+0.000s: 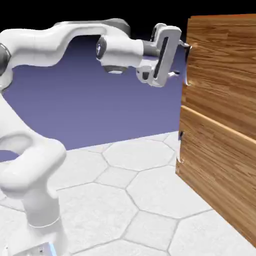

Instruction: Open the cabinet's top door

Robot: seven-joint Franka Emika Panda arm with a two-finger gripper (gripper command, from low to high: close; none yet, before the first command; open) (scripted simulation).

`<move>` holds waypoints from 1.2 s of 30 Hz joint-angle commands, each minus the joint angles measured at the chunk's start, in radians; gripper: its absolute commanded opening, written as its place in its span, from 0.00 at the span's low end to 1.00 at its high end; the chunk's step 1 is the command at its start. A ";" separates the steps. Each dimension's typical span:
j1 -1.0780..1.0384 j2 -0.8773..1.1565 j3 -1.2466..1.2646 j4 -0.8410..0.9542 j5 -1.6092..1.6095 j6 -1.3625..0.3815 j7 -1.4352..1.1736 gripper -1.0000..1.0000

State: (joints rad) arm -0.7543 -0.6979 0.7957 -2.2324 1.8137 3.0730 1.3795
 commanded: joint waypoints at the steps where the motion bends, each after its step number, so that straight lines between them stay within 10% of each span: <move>1: -0.018 -0.003 0.019 0.014 0.044 0.001 0.015 0.50; 33: -0.678 -0.042 0.638 0.508 1.082 0.029 0.383 0.50; 34: -0.678 -0.042 0.638 0.508 1.082 0.029 0.383 0.00; 36: -0.642 -0.030 0.614 0.480 1.082 0.015 0.367 0.00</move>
State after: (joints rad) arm -1.3964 -0.7279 1.4095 -1.7526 2.8956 3.0884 1.7470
